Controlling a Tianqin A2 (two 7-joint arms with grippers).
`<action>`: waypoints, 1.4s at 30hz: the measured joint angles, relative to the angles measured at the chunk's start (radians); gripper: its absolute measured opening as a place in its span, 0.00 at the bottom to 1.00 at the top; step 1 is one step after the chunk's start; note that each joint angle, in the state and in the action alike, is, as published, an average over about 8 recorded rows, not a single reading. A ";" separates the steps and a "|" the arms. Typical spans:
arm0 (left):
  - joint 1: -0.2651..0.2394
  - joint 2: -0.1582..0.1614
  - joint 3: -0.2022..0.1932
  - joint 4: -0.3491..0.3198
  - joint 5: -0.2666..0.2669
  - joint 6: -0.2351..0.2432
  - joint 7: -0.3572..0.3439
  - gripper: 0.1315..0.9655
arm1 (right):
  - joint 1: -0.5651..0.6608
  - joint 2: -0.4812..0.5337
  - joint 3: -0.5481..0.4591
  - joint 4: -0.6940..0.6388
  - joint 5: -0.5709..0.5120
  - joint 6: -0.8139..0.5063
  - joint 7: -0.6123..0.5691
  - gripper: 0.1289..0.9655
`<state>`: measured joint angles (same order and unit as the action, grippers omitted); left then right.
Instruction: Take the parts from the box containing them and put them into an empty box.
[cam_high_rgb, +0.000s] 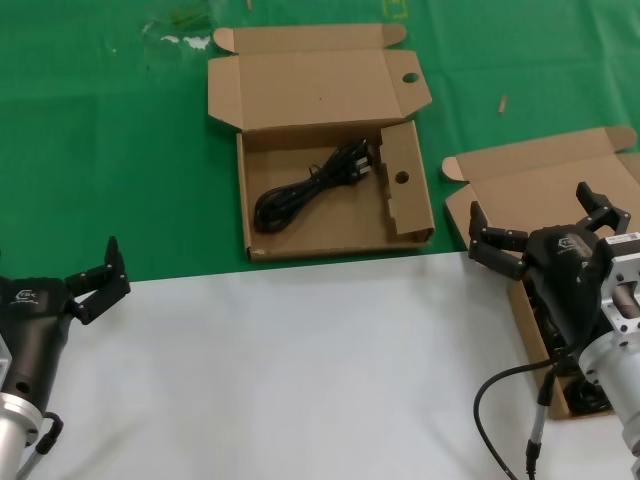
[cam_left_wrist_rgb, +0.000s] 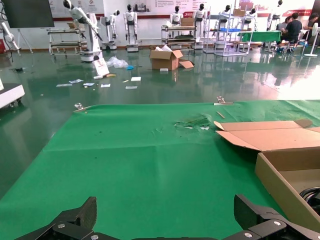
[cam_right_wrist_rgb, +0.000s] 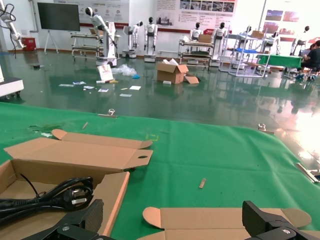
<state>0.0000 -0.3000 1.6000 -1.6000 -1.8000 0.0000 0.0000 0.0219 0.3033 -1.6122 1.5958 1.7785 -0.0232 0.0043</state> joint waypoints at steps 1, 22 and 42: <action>0.000 0.000 0.000 0.000 0.000 0.000 0.000 1.00 | 0.000 0.000 0.000 0.000 0.000 0.000 0.000 1.00; 0.000 0.000 0.000 0.000 0.000 0.000 0.000 1.00 | 0.000 0.000 0.000 0.000 0.000 0.000 0.000 1.00; 0.000 0.000 0.000 0.000 0.000 0.000 0.000 1.00 | 0.000 0.000 0.000 0.000 0.000 0.000 0.000 1.00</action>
<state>0.0000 -0.3000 1.6000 -1.6000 -1.8000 0.0000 0.0000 0.0219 0.3033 -1.6122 1.5958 1.7785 -0.0232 0.0043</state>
